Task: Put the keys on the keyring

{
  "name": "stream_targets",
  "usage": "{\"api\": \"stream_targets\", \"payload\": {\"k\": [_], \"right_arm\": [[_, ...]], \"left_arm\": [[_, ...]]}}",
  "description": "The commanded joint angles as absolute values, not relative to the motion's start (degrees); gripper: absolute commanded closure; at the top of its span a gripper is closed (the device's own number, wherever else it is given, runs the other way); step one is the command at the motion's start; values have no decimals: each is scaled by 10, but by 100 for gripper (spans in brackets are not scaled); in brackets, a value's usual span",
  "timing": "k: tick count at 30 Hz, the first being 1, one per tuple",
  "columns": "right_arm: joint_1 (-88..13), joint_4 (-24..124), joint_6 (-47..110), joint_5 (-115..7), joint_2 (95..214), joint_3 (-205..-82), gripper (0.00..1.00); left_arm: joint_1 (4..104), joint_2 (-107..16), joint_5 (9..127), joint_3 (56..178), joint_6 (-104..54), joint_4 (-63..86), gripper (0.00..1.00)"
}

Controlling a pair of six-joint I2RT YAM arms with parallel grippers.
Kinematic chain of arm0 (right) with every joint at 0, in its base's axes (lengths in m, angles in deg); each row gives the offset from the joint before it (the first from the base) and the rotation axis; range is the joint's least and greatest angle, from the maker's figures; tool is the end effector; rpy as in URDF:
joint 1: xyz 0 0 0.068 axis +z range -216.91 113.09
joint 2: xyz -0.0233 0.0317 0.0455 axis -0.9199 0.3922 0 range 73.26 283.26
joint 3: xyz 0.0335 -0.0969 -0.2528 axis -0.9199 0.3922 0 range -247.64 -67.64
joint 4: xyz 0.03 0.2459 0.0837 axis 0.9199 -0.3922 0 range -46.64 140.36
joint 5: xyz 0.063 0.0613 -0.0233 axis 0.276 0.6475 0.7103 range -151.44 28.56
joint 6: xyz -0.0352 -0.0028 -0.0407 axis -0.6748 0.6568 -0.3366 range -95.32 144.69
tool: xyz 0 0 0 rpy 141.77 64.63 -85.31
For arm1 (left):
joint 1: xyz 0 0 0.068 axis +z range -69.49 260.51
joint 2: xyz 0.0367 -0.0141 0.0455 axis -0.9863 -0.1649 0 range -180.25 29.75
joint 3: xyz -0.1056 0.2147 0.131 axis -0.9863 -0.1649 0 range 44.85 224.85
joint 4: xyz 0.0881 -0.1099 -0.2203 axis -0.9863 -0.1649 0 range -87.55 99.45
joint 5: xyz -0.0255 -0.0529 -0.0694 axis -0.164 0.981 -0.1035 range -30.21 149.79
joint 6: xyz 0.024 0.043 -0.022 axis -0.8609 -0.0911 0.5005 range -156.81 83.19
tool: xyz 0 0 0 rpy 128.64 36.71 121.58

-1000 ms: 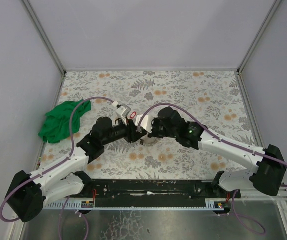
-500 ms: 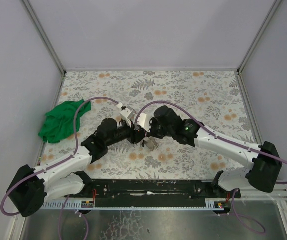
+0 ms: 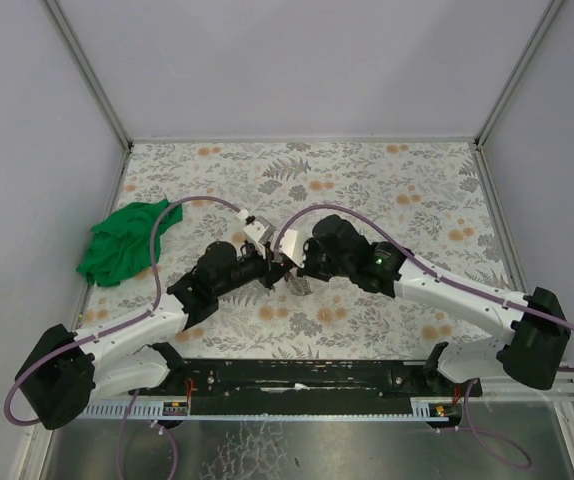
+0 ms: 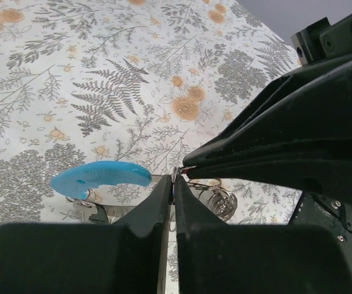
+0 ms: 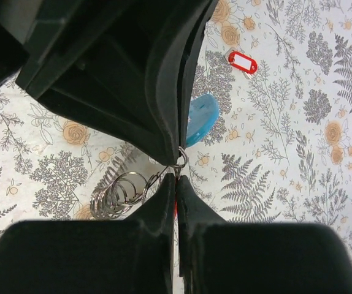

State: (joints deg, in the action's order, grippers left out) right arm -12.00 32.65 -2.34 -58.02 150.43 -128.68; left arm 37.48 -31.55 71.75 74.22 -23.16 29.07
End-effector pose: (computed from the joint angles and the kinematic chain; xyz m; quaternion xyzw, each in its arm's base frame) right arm 0.1733 0.2503 0.2995 -0.5888 0.6567 0.1389 0.4503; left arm 0.1699 -0.1686 0.2432 0.2597 0.7327 -0.3675 0.5105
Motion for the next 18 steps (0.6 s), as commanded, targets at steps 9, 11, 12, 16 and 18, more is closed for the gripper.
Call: {"api": "stream_targets", "payload": {"k": [9,11,12,16,18], "right_arm": [[-110,504,-98,-531,1405,-1119,100],[-109,522,-112,-512,1402,-1102,100],[-109,527,-117,-505,1402,-1097,100],[-106,542,-136,-488,1413,-1086,100],[-104,544,-145,-477,1418,-1086,100]], "left_arm": [[372,-324,635,614,-142,628,100],[373,-335,630,598,-135,691,100],[372,-340,630,593,-134,717,100],[372,-368,634,575,-128,823,100],[373,-388,635,569,-123,866,100]]}}
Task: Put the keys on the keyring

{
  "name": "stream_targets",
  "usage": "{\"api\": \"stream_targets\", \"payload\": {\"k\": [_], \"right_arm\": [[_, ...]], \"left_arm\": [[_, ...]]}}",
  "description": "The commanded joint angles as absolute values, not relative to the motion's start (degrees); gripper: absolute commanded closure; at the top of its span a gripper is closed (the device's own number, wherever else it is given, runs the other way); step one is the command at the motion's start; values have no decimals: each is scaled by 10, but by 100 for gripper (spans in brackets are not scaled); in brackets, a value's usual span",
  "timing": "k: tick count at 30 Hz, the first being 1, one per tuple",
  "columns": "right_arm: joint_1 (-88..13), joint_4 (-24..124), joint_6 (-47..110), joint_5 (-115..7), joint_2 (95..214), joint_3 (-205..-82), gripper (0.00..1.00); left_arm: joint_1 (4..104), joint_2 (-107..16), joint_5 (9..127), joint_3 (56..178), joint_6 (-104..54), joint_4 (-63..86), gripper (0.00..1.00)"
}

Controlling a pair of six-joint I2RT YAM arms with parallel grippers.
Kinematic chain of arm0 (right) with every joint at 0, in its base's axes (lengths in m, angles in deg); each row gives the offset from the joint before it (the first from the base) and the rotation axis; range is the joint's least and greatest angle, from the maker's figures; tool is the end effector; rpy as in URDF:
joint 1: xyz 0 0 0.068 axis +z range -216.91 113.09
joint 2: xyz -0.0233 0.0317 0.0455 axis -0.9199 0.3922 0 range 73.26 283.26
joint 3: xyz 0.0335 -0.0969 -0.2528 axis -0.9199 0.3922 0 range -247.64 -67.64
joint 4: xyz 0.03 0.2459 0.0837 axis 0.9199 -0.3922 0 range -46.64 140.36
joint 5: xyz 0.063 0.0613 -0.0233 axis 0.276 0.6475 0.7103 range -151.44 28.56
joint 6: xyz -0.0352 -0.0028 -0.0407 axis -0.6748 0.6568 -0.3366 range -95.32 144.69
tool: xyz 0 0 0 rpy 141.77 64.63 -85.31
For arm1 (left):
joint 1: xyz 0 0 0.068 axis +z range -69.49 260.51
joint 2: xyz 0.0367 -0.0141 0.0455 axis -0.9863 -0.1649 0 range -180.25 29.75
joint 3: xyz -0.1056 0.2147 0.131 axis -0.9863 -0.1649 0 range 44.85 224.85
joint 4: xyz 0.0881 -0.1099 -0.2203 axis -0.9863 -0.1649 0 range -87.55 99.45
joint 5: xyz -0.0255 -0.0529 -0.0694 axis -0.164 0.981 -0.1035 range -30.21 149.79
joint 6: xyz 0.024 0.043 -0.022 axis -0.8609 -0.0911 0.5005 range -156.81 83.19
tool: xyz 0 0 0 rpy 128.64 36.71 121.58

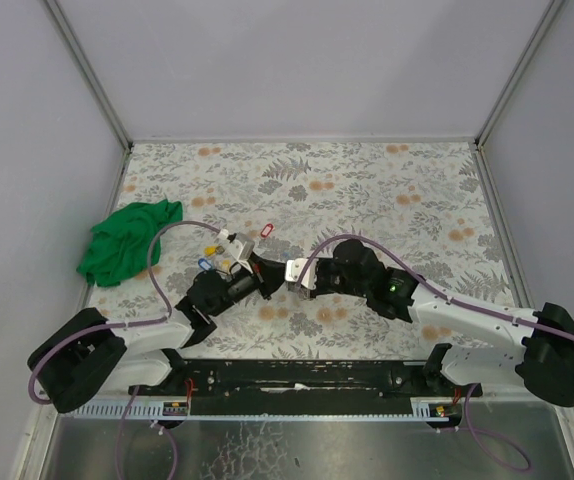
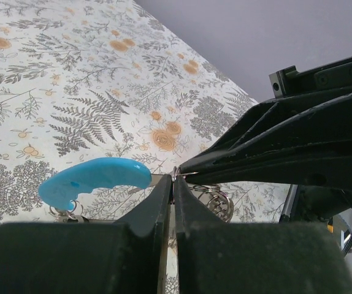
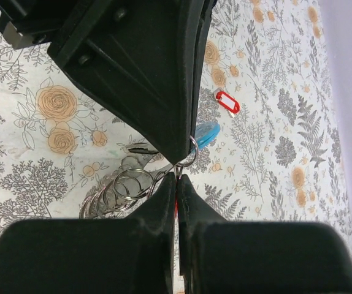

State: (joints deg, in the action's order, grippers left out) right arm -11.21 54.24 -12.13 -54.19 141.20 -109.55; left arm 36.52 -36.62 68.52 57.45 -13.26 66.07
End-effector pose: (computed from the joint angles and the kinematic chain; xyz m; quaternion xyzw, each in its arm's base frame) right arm 0.1477 0.2244 0.2634 -0.6227 0.5471 0.1431 0.5408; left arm 0.1520 -0.1542 0.1986 0.1763 0.6666 -0.4451 0.5713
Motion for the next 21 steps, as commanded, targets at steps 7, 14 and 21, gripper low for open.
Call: {"api": "stream_targets", "payload": {"k": [7,14,21], "right_arm": [[-99,503,-225,-483,1428,-1101,100],[-98,499,-352,-557,1435,-1103,100],[-92,527,-391,-480,1427,-1107,100]], "left_arm": [[372,-435,638,535,-108,993,100],[380,-422,682,541,-113,983,100],[411,-452,730,541,-81,1008,100]]}}
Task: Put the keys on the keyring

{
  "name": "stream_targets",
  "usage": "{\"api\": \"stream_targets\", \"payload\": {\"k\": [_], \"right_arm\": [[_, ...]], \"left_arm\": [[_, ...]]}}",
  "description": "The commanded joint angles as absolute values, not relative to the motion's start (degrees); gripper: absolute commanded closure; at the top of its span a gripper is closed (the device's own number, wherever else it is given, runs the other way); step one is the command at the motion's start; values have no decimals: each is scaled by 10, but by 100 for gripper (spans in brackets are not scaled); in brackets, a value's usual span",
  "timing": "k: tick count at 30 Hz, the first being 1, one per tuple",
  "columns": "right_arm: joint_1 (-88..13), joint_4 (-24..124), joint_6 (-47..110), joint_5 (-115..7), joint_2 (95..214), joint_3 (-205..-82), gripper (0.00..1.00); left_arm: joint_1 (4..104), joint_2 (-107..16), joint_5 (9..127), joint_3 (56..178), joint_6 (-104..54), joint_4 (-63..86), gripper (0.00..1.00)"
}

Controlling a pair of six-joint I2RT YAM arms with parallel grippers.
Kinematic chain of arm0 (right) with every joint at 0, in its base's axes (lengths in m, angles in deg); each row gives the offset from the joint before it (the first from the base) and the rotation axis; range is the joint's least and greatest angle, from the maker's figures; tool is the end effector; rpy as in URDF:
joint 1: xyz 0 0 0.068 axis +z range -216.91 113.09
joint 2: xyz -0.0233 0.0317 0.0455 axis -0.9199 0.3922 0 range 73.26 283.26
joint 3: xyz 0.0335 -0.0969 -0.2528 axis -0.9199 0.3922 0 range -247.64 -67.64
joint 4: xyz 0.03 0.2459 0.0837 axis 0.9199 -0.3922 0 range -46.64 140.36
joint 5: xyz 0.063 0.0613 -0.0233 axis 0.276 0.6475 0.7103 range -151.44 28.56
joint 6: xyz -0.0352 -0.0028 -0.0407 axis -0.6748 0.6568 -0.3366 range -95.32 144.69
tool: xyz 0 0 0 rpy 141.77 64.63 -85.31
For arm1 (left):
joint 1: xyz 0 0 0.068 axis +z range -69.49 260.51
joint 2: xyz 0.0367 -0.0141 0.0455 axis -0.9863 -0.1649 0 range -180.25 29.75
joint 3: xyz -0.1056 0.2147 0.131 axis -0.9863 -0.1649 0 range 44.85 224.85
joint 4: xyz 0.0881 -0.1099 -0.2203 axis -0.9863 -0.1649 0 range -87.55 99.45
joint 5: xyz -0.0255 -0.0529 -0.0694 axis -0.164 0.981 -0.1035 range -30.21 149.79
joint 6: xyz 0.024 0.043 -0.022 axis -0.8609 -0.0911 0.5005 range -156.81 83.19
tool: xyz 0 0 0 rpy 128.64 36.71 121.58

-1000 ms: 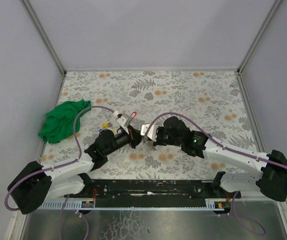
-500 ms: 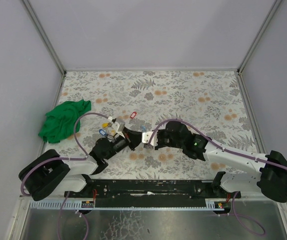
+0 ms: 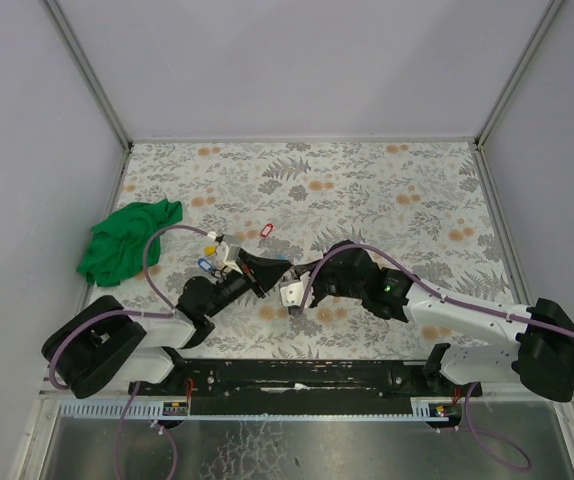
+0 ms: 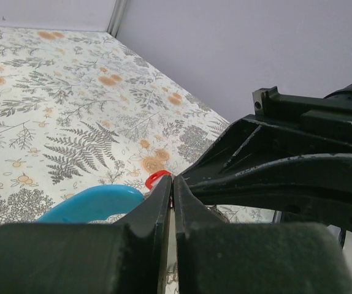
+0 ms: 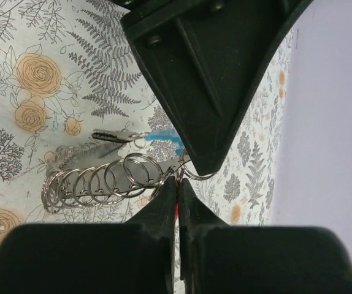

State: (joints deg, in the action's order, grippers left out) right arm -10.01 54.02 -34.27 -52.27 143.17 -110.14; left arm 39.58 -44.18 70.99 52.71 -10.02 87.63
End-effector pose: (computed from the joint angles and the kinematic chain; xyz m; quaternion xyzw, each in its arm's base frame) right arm 0.1451 0.2330 0.2580 -0.7306 0.4063 0.0572 0.5458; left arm 0.1524 -0.1412 0.1904 0.1524 0.6115 -0.4822 0.6086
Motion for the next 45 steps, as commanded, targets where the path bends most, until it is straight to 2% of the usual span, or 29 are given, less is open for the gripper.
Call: {"api": "stream_targets", "payload": {"k": [1,3,5,7,10,16,26,33,45], "right_arm": [[-92,534,-394,-491,1422,-1104,100],[-92,534,-402,-526,1414,-1106,100],[-92,522,-415,-560,1410,-1114,100],[-93,505,-428,-581,1411,-1127,100],[-92,483,-445,-585,1415,-1147,100],[-92,434,-460,-585,1424,-1189,100],[-93,382,-446,-562,1439,-1230,100],[-92,356,-435,-548,1456,-1253,100],[-92,346,-422,-539,1466,-1269,100]], "left_arm": [[412,-453,735,539,-81,1008,100],[417,-444,744,529,-79,1004,99],[428,-421,758,522,-81,967,89],[440,-385,777,524,-88,898,85],[452,-319,815,549,-111,751,75],[458,-220,835,647,-165,433,65],[478,-282,909,718,-30,360,65],[478,-274,910,770,-133,232,64],[468,-319,916,809,-166,201,67]]}}
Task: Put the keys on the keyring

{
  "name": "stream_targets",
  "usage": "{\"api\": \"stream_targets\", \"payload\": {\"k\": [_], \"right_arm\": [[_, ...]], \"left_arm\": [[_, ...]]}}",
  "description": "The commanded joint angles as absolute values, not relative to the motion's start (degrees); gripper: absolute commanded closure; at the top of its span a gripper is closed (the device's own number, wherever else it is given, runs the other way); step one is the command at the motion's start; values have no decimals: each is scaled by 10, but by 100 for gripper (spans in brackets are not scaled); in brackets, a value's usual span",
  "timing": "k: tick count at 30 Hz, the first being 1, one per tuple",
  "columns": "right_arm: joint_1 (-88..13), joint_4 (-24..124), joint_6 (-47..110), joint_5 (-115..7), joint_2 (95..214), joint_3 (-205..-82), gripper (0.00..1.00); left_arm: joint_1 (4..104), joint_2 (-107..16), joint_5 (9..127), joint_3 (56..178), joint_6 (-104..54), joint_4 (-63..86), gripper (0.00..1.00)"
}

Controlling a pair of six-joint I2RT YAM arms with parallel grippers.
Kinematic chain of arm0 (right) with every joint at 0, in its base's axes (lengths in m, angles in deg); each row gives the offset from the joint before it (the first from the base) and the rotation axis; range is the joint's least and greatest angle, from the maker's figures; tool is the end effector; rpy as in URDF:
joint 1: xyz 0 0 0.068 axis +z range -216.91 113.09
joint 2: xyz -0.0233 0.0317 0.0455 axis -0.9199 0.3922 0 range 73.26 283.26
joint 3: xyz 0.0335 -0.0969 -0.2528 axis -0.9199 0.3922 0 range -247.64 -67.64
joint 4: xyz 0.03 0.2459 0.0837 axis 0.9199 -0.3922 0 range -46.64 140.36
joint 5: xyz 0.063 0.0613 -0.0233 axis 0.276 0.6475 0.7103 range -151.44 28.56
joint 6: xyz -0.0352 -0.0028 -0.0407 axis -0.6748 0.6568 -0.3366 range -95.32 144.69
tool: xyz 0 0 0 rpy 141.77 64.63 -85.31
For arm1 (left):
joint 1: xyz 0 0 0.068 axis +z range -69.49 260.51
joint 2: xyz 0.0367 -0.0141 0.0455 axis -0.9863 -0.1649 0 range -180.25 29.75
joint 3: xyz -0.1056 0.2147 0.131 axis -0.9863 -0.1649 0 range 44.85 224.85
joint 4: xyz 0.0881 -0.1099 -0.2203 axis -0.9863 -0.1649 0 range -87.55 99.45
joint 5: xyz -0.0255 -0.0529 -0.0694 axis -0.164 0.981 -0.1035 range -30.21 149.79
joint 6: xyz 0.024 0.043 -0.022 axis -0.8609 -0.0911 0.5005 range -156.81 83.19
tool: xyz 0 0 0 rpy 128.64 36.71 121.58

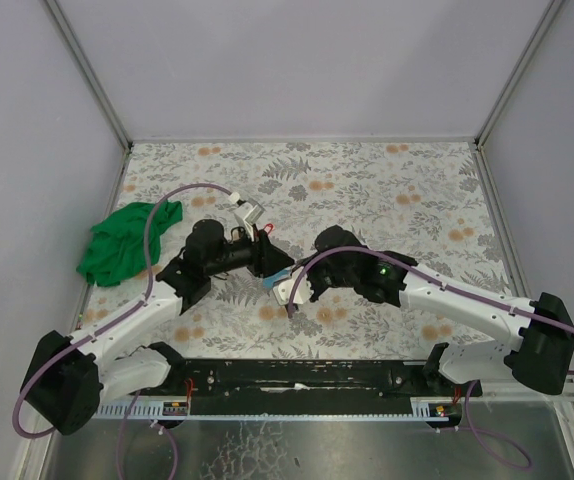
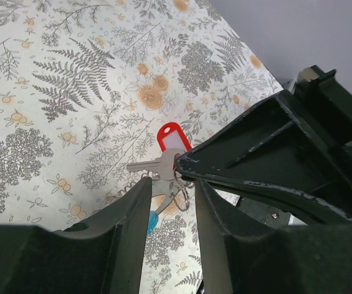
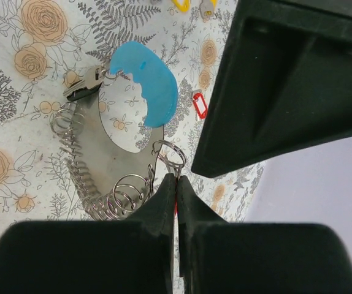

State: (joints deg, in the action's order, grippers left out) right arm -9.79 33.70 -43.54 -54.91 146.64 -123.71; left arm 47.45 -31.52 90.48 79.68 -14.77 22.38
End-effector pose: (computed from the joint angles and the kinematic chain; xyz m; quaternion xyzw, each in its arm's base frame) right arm 0.1524 0.2432 0.2898 -0.7953 0.3809 0.0047 0.4716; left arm 0.1920 -0.1466 0.2652 0.2359 0.7382 -0.4604 0.4331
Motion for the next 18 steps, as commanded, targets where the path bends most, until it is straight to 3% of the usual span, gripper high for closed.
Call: {"api": "stream_targets", "payload": {"k": [1,14,18], "right_arm": [[-93,345,-420,-538,1467,-1270,100],[-91,342,-406,-540,1474,-1277,100],[-90,344,-404,-538,1472,-1277,100]], "left_arm": [[467,-318,916,808,-166,201,67],[449,-344,922,822,-176,194,68],[448,-350,920,825,-182,187,81]]}}
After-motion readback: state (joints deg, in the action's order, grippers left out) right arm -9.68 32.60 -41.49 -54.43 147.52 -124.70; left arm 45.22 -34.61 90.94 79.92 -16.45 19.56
